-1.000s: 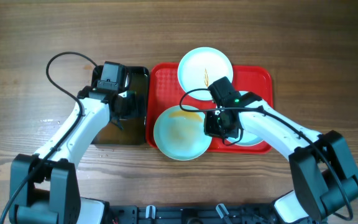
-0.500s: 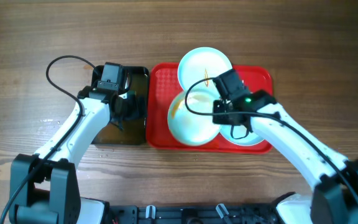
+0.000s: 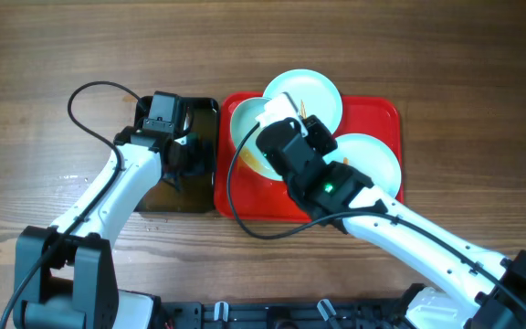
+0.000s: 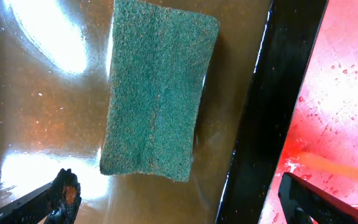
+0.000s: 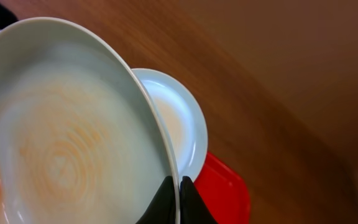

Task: Clean dirty plates on tray and stack at the side
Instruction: 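Lift the right-held plate off the red tray and carry it right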

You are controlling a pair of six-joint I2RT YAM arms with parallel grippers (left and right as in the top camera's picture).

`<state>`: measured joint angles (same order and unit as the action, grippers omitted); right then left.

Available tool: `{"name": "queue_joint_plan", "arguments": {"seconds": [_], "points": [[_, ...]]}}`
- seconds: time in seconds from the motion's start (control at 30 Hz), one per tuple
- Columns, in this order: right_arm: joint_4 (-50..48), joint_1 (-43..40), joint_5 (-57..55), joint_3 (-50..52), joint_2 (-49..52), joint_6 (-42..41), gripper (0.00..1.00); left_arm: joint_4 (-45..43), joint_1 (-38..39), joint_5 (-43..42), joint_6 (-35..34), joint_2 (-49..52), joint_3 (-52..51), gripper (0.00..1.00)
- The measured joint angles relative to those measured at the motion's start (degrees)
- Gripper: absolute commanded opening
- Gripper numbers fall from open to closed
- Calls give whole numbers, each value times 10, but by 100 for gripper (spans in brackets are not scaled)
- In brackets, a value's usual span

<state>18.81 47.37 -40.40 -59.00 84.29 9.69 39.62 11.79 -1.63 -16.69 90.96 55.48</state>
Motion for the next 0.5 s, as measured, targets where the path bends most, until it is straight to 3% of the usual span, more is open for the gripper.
{"name": "queue_joint_plan", "arguments": {"seconds": [0.2,0.5], "points": [[-56,12,-114,0,0,108,4,0,0,0,0,0,0,100],[-86,12,-177,0,0,127,4,0,0,0,0,0,0,100]]}}
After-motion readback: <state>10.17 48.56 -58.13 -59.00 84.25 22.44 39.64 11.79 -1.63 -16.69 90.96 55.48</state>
